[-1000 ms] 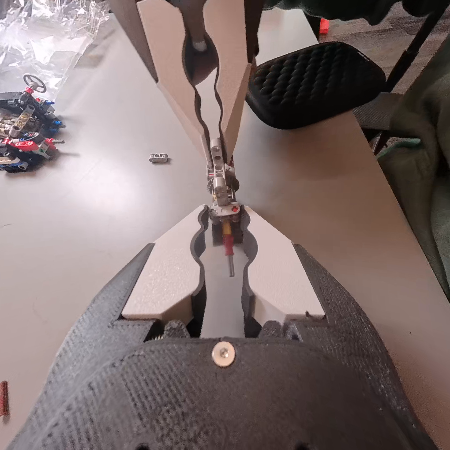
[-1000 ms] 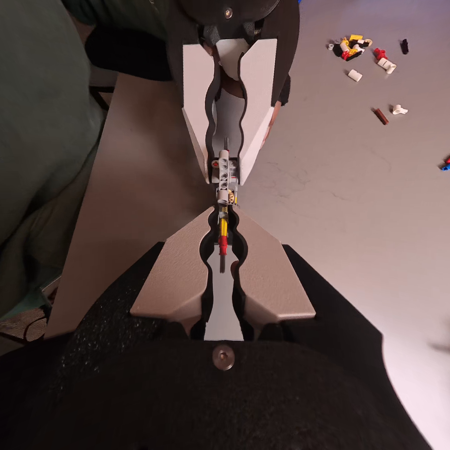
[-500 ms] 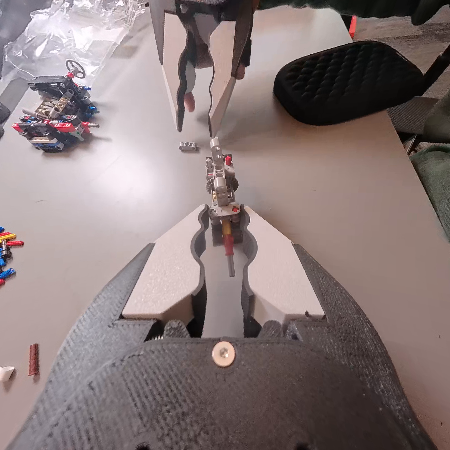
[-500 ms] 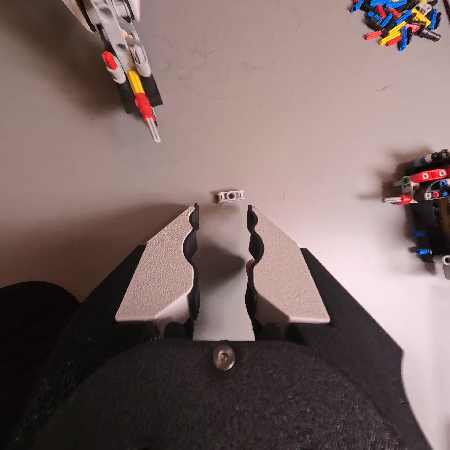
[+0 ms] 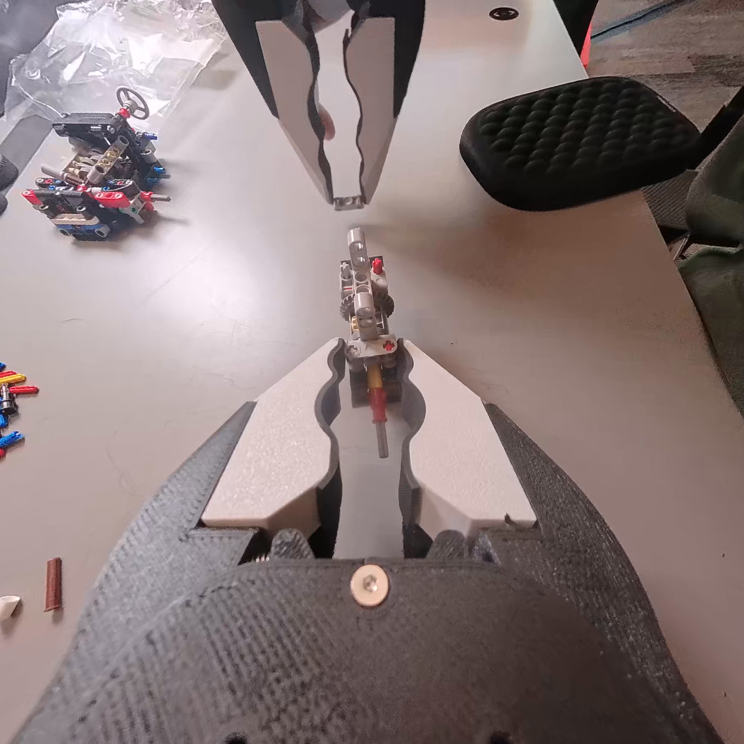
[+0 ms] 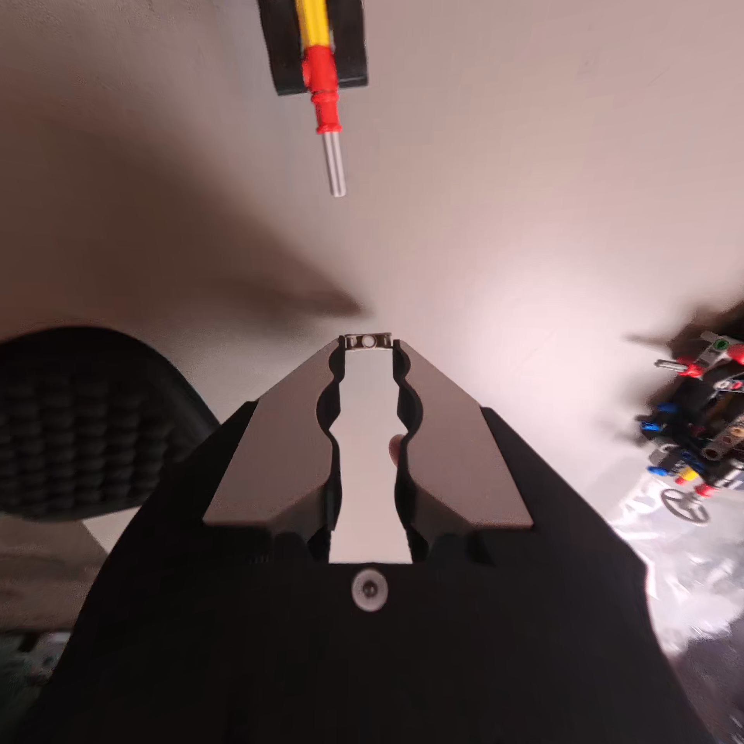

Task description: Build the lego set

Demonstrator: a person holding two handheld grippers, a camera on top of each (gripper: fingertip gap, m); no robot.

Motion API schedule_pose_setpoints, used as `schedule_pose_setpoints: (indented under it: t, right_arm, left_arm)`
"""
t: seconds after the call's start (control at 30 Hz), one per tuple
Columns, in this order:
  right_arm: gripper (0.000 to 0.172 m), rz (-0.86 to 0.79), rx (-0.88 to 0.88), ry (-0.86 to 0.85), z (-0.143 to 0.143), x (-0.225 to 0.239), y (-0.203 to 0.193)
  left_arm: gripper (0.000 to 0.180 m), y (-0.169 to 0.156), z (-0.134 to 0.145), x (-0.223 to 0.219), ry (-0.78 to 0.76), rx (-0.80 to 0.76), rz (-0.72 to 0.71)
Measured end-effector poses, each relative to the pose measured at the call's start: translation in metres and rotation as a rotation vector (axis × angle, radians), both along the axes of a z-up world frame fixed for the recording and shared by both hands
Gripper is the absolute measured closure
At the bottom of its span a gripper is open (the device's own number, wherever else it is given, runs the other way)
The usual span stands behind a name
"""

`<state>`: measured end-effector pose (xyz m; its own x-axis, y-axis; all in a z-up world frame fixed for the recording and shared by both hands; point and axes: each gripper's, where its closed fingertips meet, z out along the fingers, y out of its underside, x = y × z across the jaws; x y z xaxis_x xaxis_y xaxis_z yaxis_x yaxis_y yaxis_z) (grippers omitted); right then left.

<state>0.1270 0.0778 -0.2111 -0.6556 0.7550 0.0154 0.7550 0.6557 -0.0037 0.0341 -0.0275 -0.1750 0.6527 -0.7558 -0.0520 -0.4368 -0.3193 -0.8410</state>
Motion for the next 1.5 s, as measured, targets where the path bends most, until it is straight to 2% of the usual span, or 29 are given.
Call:
schedule_pose_setpoints:
  t: [0.07, 0.13, 0.23, 0.37, 0.47, 0.63, 0.73, 0.97, 1.2, 1.33, 1.43, 1.5]
  right_arm:
    - [0.150, 0.051, 0.102, -0.051, -0.001, -0.004, 0.002]
    - [0.148, 0.080, 0.120, -0.090, -0.005, -0.007, -0.004]
    - [0.141, 0.096, 0.101, -0.051, -0.010, -0.016, -0.011]
    - [0.131, 0.053, -0.027, 0.123, 0.002, -0.029, -0.019]
    - [0.132, 0.003, -0.166, 0.261, 0.011, -0.029, -0.023]
    - [0.135, -0.070, -0.279, 0.445, 0.003, -0.032, -0.018]
    - [0.141, -0.122, -0.241, 0.408, -0.012, -0.031, -0.013]
    - [0.165, -0.138, -0.292, 0.433, -0.011, -0.034, -0.020]
    - [0.153, -0.174, -0.304, 0.478, -0.003, -0.027, -0.021]
    - [0.156, -0.215, -0.320, 0.523, -0.005, -0.028, -0.019]
    - [0.165, -0.255, -0.333, 0.529, -0.010, -0.031, -0.020]
    - [0.166, -0.334, -0.409, 0.488, -0.009, -0.030, -0.027]
  left_arm:
    - [0.156, 0.000, 0.000, 0.000, 0.001, -0.003, 0.000]
    - [0.156, -0.001, 0.000, -0.001, 0.007, -0.009, 0.001]
    - [0.157, -0.002, 0.000, -0.004, 0.021, -0.015, 0.004]
    - [0.156, -0.002, 0.000, -0.005, 0.022, -0.019, 0.003]
    - [0.156, -0.002, 0.000, -0.006, 0.019, -0.021, 0.001]
    - [0.157, -0.002, 0.000, -0.005, 0.004, -0.027, 0.002]
    - [0.156, -0.001, 0.000, -0.005, -0.008, -0.028, 0.006]
    - [0.156, -0.002, 0.000, -0.006, -0.009, -0.025, 0.004]
    - [0.156, -0.002, 0.000, -0.006, -0.014, -0.028, -0.004]
    - [0.156, -0.002, 0.000, -0.006, -0.016, -0.029, -0.004]
    - [0.156, -0.002, 0.000, -0.006, -0.015, -0.027, -0.003]
    - [0.156, -0.002, -0.001, -0.006, -0.015, -0.028, -0.002]
